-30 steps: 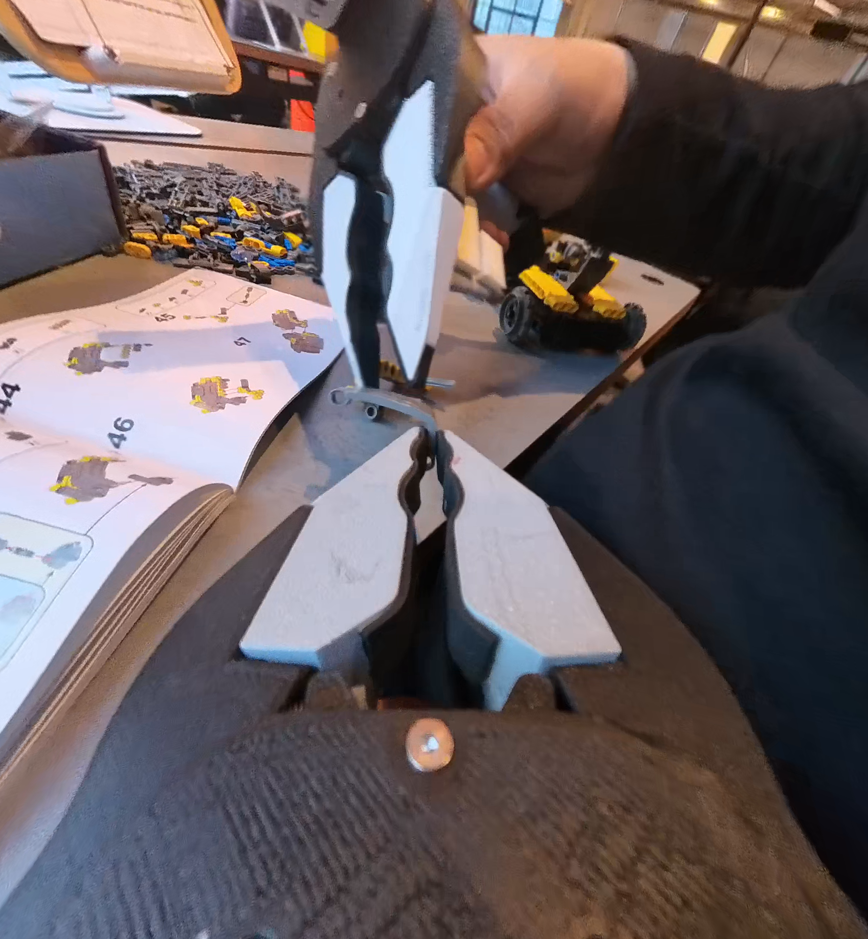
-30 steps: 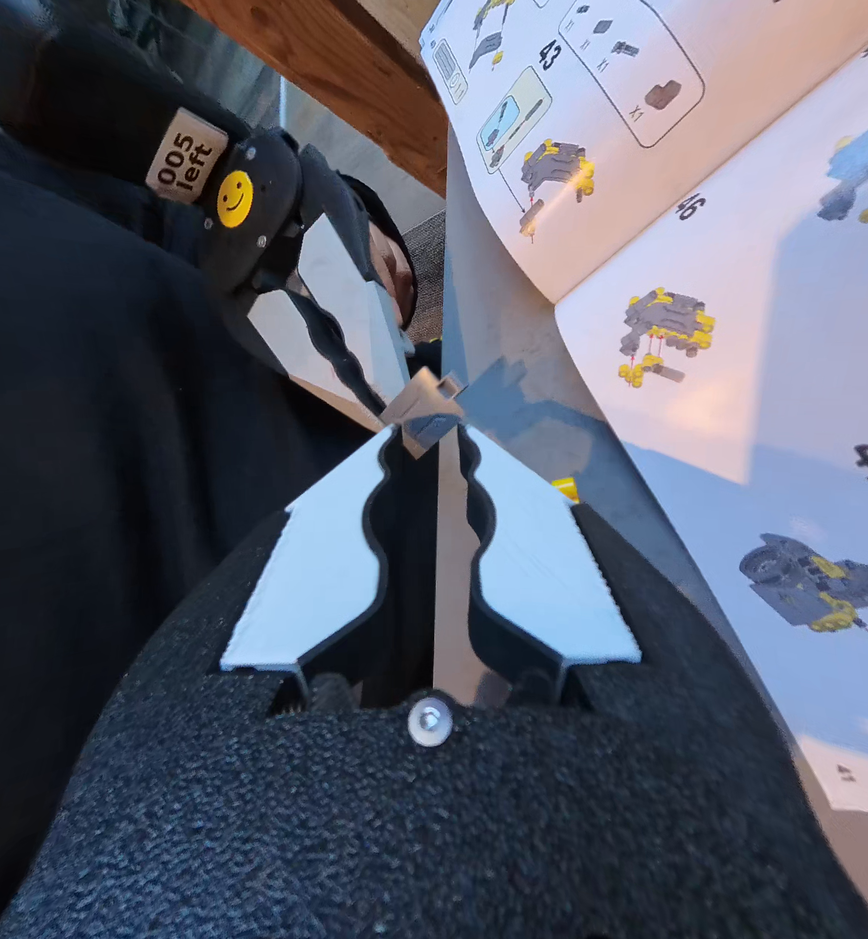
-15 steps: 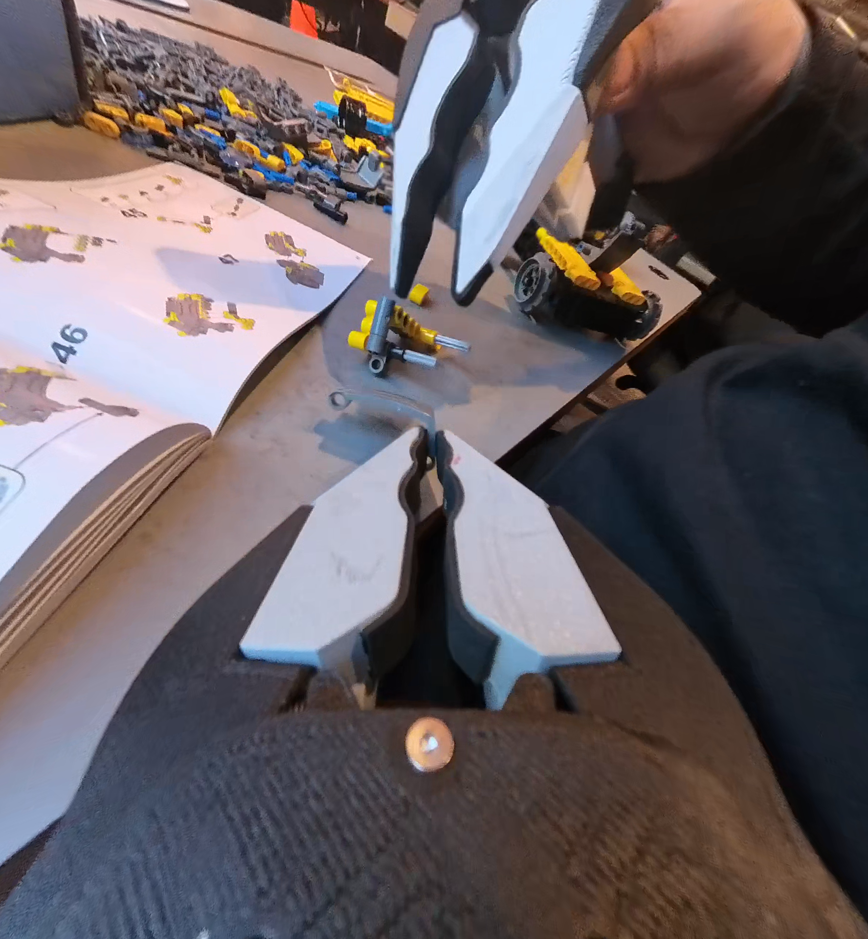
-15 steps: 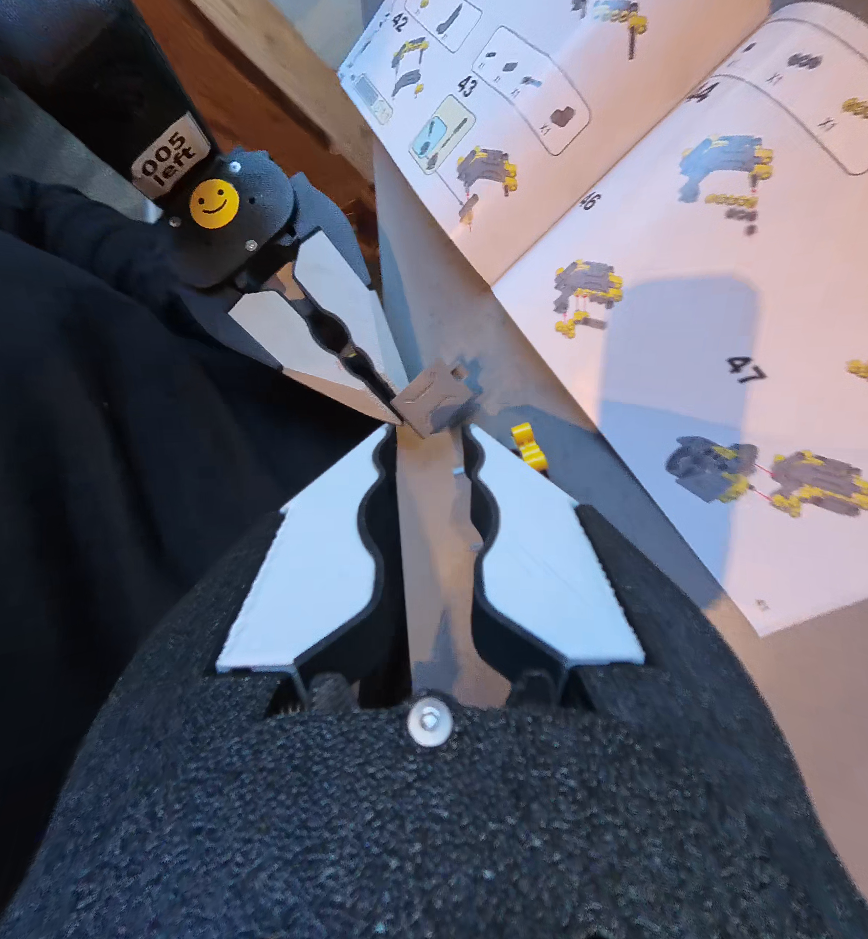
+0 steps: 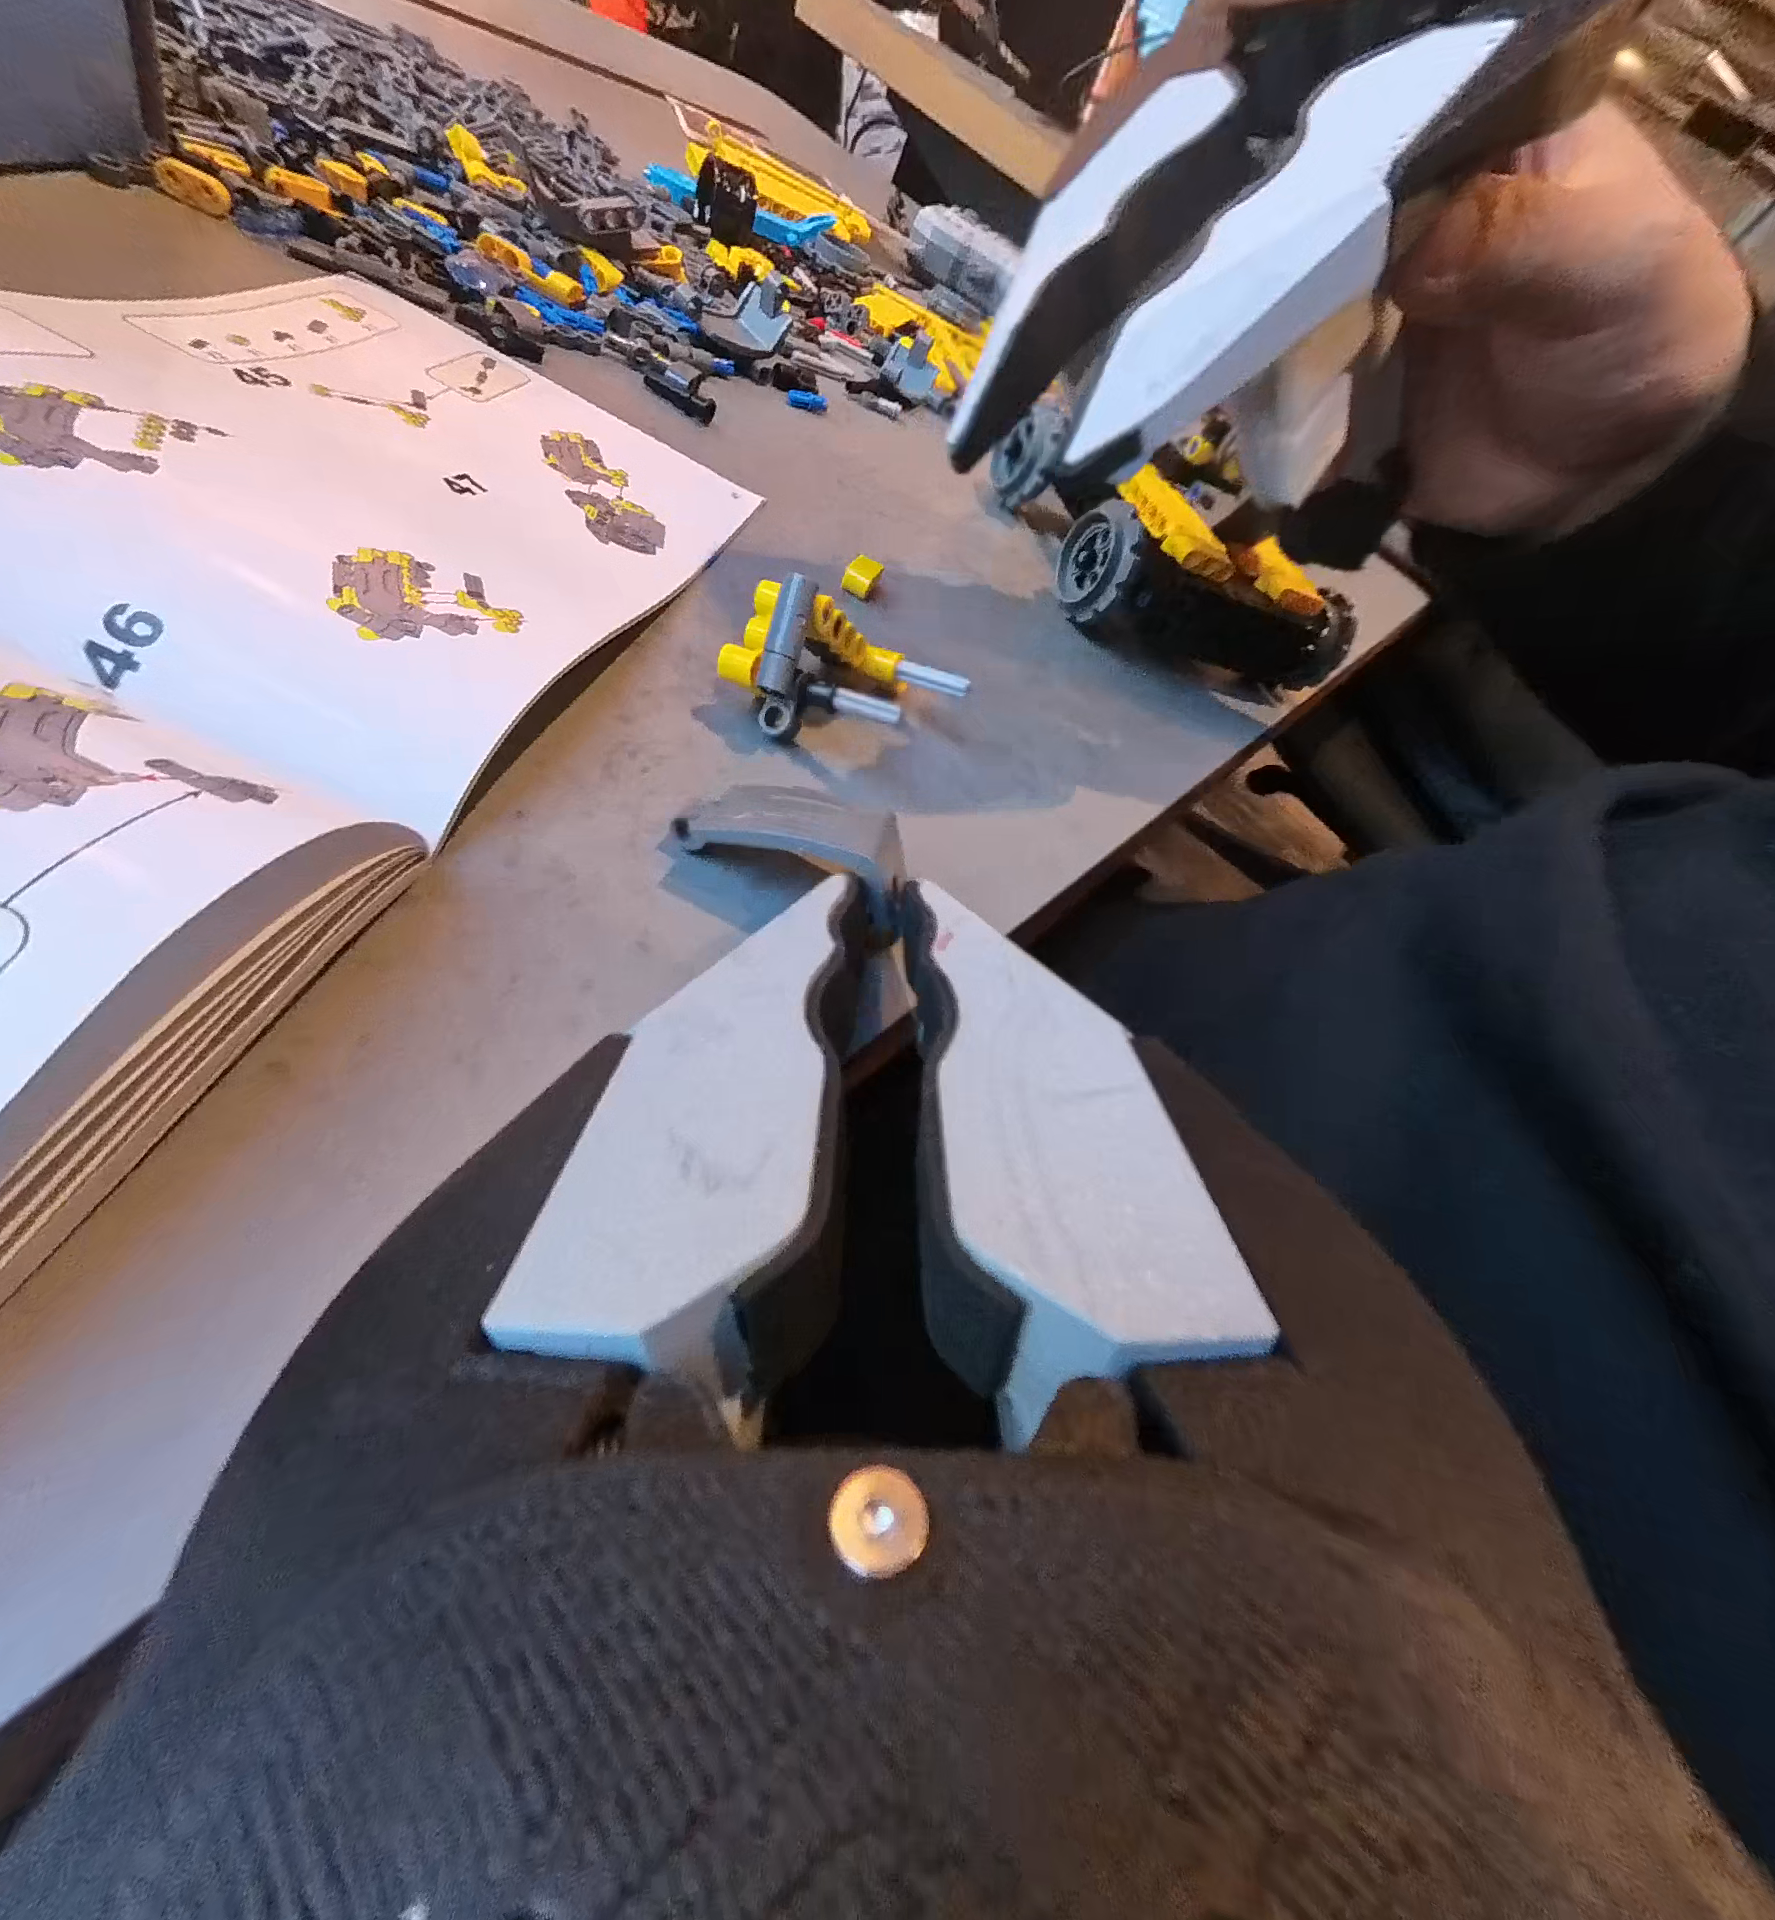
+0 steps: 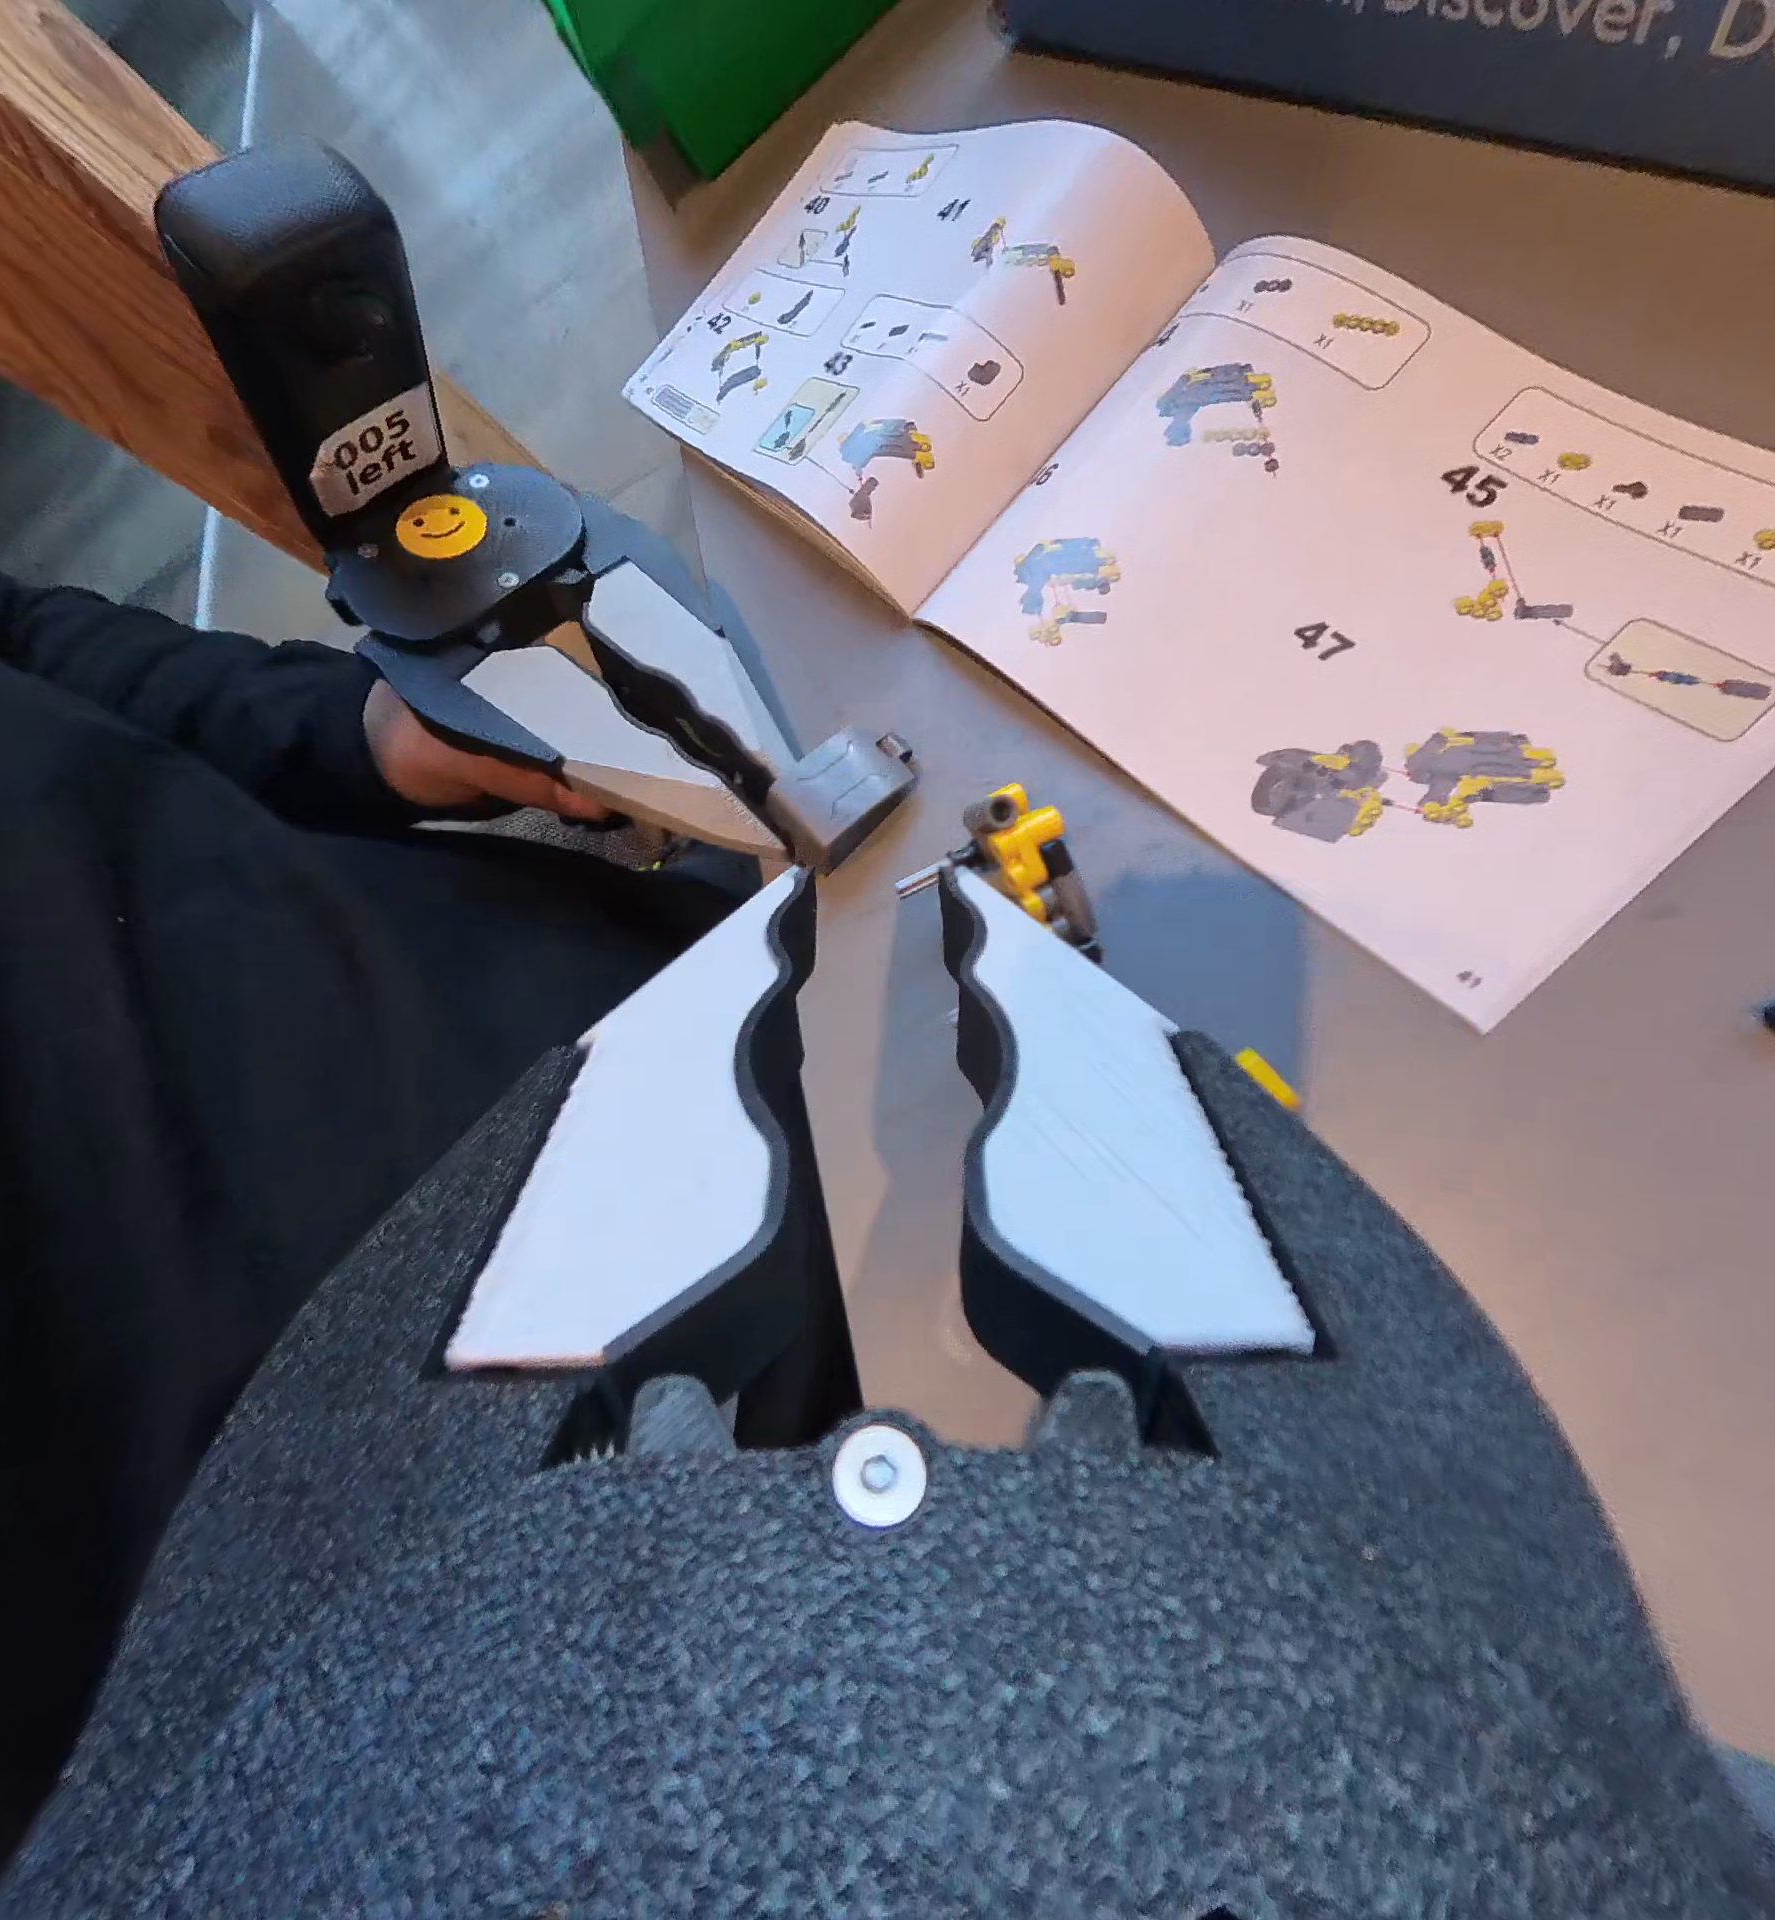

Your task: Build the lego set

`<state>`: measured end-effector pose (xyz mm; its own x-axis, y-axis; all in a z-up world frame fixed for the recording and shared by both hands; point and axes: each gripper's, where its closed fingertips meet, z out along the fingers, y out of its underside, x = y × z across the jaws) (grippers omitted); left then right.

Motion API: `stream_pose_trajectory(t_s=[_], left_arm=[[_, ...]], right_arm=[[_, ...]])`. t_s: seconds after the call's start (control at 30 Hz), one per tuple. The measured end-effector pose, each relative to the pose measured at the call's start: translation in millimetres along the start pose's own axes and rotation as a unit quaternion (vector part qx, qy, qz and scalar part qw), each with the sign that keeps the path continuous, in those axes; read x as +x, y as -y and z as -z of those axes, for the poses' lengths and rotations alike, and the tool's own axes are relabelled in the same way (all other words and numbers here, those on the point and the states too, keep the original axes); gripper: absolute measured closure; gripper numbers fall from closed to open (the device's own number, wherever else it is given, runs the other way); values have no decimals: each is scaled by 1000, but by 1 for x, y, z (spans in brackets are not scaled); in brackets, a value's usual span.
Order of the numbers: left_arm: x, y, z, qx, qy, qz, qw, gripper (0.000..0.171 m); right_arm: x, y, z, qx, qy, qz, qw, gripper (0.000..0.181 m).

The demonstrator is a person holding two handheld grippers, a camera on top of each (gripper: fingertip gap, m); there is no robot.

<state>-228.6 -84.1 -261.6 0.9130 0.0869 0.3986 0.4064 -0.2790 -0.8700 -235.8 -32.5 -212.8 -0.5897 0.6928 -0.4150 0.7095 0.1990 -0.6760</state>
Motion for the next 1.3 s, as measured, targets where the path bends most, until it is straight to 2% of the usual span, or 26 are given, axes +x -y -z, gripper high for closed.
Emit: stream_pose_trajectory(t_s=[0.27,0.57,0.73,0.9,1.03,1.13,1.2,1.3], left_arm=[[0,3,8,24,19,9,999,142],[1,3,13,23,54,-31,998,130],[1,2,21,8,87,-64,994,129],[-2,0,24,-20,79,-82,993,129],[-1,23,24,6,80,-121,989,132],[12,41,16,25,54,-133,989,134],[18,44,8,21,37,-146,988,134],[19,41,2,13,33,-156,987,134]], right_arm=[[-13,-9,9,32,-41,20,998,158],[14,-8,51,66,-111,53,990,157],[25,-1,101,101,-171,87,976,156],[35,5,187,176,-273,99,941,156],[61,-36,250,130,-359,54,922,150],[74,-84,276,84,-375,16,923,146],[78,-113,278,70,-369,1,927,143],[64,-141,252,71,-315,-15,946,140]])
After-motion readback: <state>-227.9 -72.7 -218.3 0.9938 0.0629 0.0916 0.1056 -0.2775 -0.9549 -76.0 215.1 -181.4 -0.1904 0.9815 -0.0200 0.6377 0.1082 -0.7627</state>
